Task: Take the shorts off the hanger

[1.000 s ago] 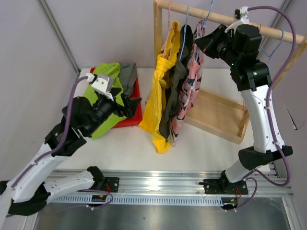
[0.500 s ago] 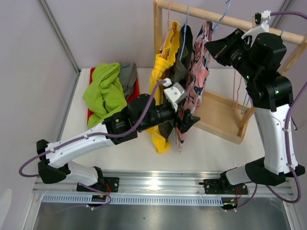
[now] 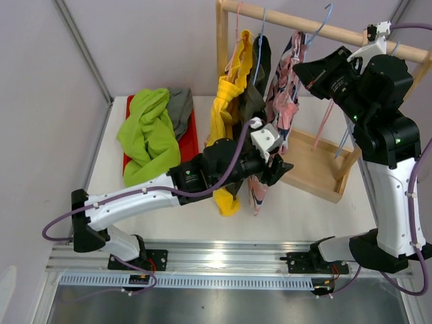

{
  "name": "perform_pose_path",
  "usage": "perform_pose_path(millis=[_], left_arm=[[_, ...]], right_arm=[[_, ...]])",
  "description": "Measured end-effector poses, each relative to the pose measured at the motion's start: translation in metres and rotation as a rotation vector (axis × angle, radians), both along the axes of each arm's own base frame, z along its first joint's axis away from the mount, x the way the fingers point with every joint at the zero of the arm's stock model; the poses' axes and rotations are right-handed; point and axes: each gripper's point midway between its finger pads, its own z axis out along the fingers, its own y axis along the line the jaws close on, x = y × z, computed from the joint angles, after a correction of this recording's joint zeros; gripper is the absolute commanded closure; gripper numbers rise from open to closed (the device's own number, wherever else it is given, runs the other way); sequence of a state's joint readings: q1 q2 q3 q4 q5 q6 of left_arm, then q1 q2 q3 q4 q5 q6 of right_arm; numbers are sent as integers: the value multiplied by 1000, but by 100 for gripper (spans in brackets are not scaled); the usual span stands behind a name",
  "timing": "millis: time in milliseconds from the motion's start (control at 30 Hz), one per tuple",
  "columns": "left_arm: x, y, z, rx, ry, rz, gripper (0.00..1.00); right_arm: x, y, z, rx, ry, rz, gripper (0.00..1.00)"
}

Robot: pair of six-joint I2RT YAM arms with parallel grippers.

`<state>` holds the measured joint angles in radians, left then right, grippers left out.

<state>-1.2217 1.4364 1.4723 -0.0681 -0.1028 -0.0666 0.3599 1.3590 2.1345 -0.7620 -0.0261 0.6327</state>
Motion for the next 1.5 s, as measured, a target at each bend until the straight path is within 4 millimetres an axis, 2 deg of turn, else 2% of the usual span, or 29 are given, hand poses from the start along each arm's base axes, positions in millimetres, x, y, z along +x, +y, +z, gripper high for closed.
perform_pose_path(millis=[33,67,100,200,367,467,567,733,800,900,967,1167,1267,1367,1500], left_arm=[[3,-3,-5,12,0,6,47],[5,-6,-11,28,-2,11,64],[8,-9,-17,39,1,20,75],[13,-13,-28,65,7,41,99],[16,-9,-26,59,2,67,100],[8,2,-26,54,-3,81,100],[-19,16,-30,49,-10,66,100],[-92,42,-39,12,-7,-28,100],[-111,51,-49,9,11,-47,100],[-124,55,-68,33,37,-47,100],[-124,55,-80,60,44,-34,100],[-116,47,-97,112,27,10,100],[-97,33,-94,139,14,53,100],[-58,22,-80,145,17,125,100],[26,19,-39,118,17,289,100]], right_arm=[[-1,0,0,2,0,0,100],[-1,0,0,3,-1,0,100],[-2,-1,0,4,-1,0,100],[-4,-1,1,5,-5,0,100],[-5,-2,2,6,-7,-3,100],[-6,-3,1,7,-9,-4,100],[-7,-3,2,7,-10,-5,100],[-7,-4,-3,1,8,-9,100],[-8,-4,-6,-3,19,-9,100],[-8,-5,-10,-8,33,-10,100],[-7,-5,-16,-13,44,-14,100],[-7,-11,-33,-25,78,-41,100],[-16,-17,-38,-15,85,-55,100],[-33,-24,-41,5,84,-58,100],[-63,-36,-44,26,78,-67,100]])
